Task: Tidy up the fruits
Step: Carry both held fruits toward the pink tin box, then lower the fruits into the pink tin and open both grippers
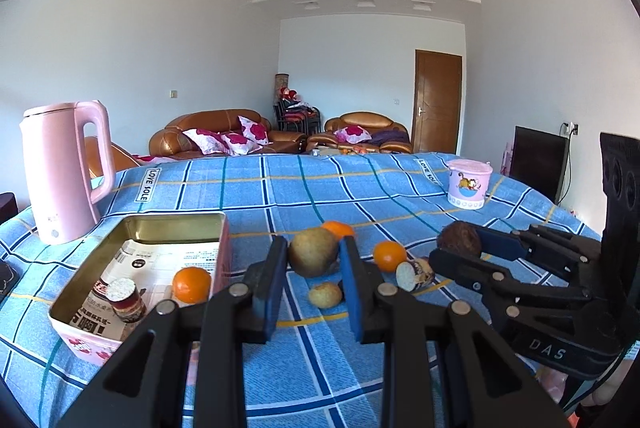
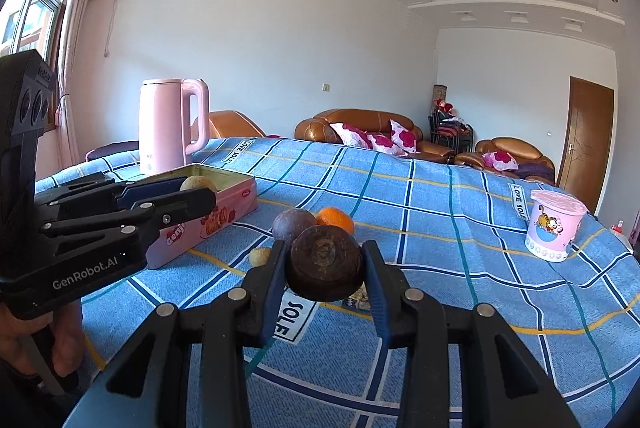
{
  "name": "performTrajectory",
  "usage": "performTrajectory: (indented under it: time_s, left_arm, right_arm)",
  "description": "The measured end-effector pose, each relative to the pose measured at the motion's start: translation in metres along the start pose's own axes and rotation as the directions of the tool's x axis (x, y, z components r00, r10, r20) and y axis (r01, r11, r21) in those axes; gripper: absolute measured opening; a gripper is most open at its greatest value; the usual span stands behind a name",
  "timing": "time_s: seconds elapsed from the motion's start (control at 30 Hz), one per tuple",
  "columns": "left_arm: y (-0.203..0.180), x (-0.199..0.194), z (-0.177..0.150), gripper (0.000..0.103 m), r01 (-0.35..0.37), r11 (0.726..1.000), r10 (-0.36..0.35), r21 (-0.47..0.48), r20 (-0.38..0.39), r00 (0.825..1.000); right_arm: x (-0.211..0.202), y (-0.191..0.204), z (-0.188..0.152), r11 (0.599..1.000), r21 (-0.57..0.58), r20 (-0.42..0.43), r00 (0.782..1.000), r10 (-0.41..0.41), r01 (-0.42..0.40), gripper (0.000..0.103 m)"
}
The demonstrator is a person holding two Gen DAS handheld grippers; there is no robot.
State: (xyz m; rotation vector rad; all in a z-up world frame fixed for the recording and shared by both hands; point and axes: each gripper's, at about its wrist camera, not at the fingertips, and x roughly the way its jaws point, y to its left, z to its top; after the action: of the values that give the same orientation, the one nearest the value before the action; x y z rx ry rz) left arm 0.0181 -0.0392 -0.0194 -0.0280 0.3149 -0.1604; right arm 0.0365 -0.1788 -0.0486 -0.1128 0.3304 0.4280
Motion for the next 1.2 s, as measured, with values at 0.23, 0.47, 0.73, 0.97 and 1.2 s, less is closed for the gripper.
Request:
performTrajectory:
  time_s: [0.23, 0.47, 0.73, 0.97, 1.2]
  left_arm:
    - [0.039, -0.007, 0.02, 0.028, -0.064, 0.997, 0.064, -0.04, -0.004, 0.998]
    - [0.085, 0.003, 0.032, 0.028, -0.149, 0.988, 0.146, -0.046, -0.064, 0.987]
    - [0.143, 0.039, 0.026, 0.028, -0.179, 0.975, 0.149, -0.13, -0.213, 0.966]
    - [0.16, 0.059, 0.024, 0.028, -0.205, 0.973, 0.169, -0.109, -0.276, 0.946]
    - [0.172, 0.073, 0.023, 0.028, -0.231, 0.968, 0.19, -0.098, -0.315, 0.93]
  right_arm:
    - [0.015, 0.026, 0.043, 0.99, 0.0, -0.044, 0.99, 0.137, -0.138, 0.04]
    - [0.04, 0.056, 0.075, 0.976, -0.012, -0.085, 0.972, 0.218, -0.219, 0.04]
    - [0.076, 0.081, 0.097, 0.966, -0.021, -0.117, 0.96, 0.254, -0.258, 0.04]
    - [0.116, 0.103, 0.096, 0.963, -0.037, -0.177, 0.95, 0.257, -0.267, 0.04]
    - [0.154, 0.117, 0.082, 0.961, -0.026, -0.25, 0.933, 0.259, -0.274, 0.04]
